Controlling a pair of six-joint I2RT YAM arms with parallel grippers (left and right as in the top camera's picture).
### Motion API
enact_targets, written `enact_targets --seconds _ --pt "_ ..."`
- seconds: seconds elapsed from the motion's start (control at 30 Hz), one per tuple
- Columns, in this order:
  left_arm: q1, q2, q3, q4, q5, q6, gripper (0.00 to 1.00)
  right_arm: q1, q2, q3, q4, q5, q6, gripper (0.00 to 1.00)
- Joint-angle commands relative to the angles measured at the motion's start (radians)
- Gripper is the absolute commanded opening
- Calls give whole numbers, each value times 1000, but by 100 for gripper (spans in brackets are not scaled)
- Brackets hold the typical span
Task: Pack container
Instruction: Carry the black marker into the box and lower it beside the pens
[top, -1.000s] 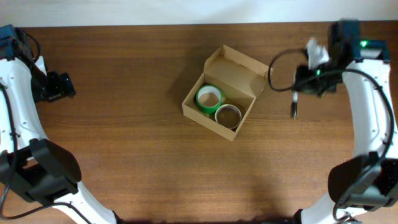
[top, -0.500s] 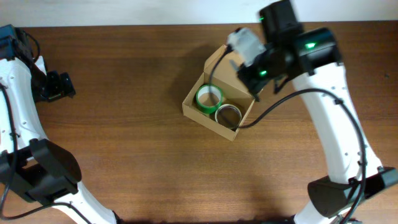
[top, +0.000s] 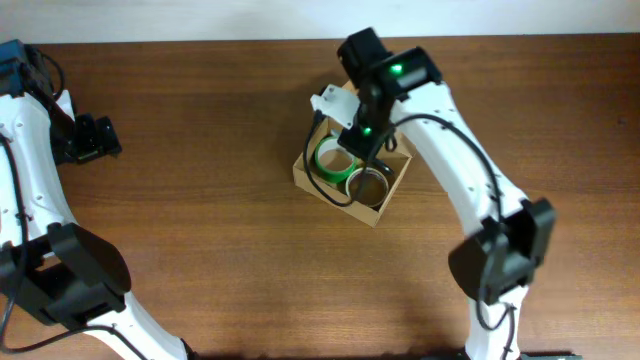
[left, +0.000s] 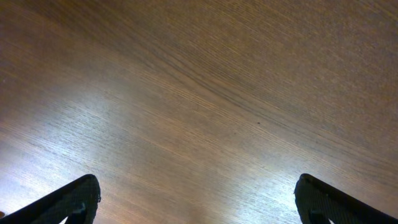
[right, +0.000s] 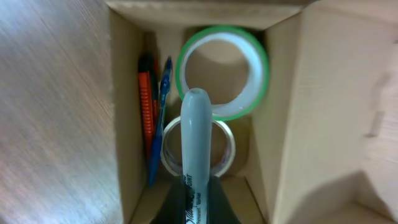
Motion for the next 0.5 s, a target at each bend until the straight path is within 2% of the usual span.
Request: enact_targets --seconds 0.0,0.2,0.47 --pt "5 5 -7 0 7 11 100 23 85 6 0 3 13 4" --pt "5 5 -7 0 7 11 100 58 158 6 8 -21 45 4" --pt "5 5 -7 0 7 11 100 91 162 0 47 -46 101 4"
